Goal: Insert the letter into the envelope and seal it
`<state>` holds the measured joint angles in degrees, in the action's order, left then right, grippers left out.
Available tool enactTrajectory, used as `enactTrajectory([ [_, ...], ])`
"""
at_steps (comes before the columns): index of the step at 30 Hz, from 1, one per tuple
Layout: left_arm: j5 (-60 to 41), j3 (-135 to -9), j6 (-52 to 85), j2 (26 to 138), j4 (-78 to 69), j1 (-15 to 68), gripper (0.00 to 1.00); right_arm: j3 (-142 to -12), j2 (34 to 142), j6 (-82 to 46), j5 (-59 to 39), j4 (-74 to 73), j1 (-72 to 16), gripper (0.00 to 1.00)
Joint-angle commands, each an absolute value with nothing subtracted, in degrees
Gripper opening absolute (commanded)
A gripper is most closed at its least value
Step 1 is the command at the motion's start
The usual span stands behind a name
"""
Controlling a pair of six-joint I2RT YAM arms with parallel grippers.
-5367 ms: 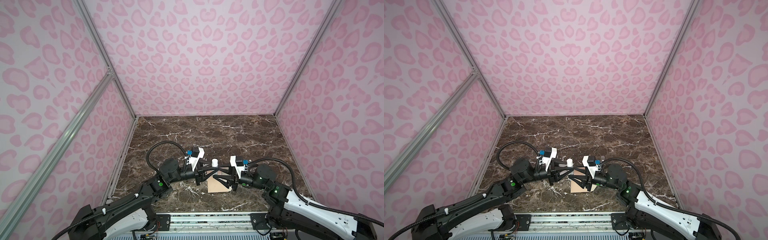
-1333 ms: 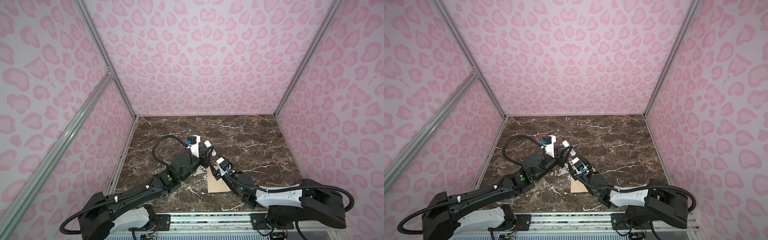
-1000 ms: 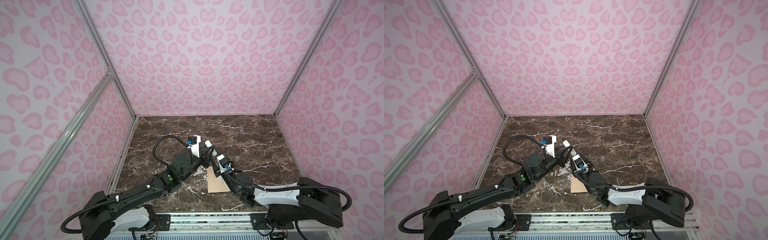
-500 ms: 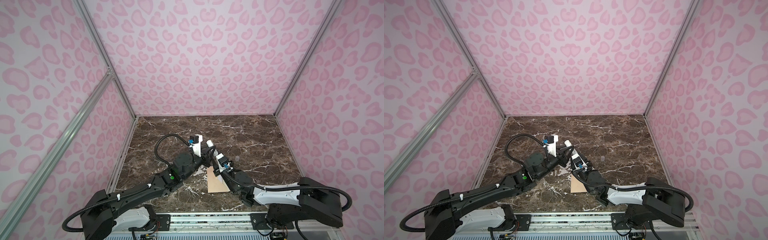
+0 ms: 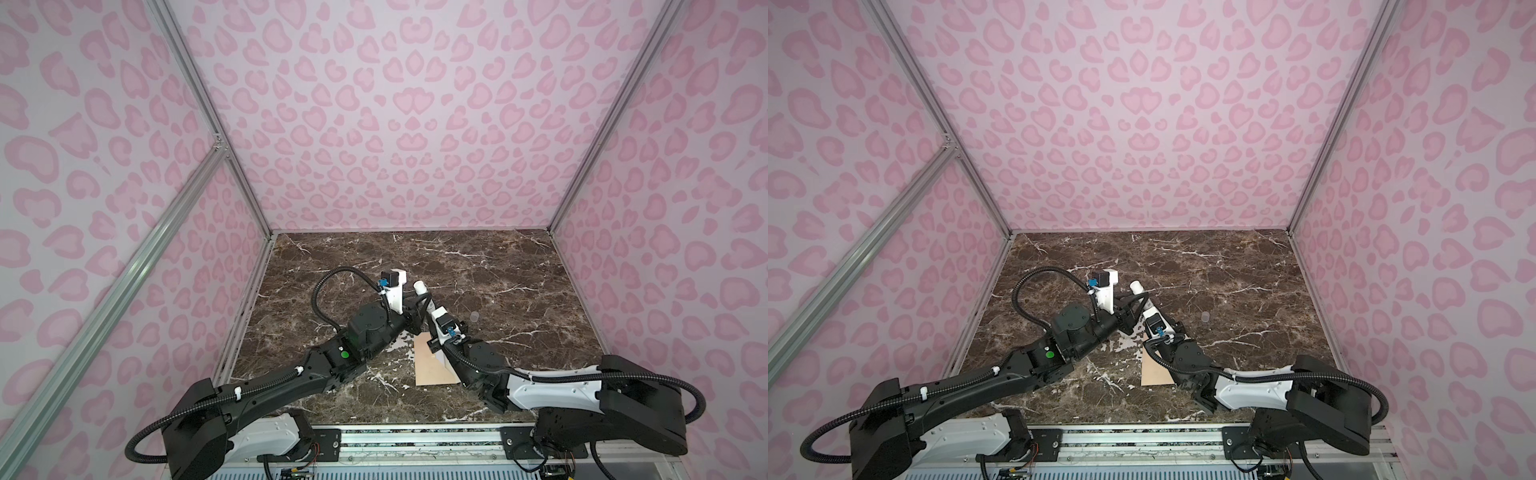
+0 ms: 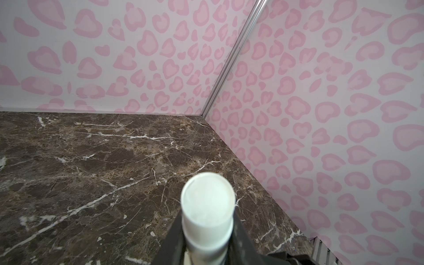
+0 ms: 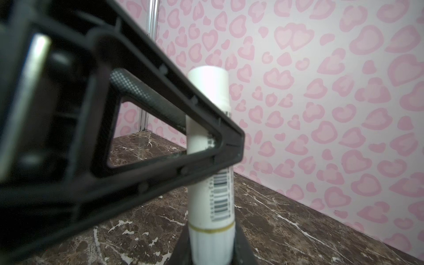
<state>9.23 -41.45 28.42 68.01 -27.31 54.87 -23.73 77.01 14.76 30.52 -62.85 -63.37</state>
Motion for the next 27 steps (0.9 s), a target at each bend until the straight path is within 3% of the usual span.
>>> enactTrajectory([
  [1, 6.9, -42.2, 28.7, 68.5, -27.8, 54.9, 0.06, -24.0, 75.9, 14.2, 28.0, -61.7, -63.5, 0.19],
  [10, 0.6, -40.6, 27.7, 67.6, -26.8, 54.7, 0.06, -25.1, 64.9, 9.0, 18.2, -46.1, -63.0, 0.15],
  [17, -15.4, -36.5, 26.3, 66.0, -28.2, 52.7, 0.06, -28.3, 54.3, -0.7, -1.2, -28.1, -60.0, 0.14],
  [22, -22.8, -33.9, 25.6, 64.4, -29.4, 52.4, 0.06, -27.6, 48.3, -9.0, -17.2, -25.8, -55.3, 0.12],
  [27, -26.6, -33.0, 24.9, 62.9, -29.7, 52.2, 0.06, -26.9, 45.3, -12.7, -25.9, -24.1, -53.0, 0.14],
])
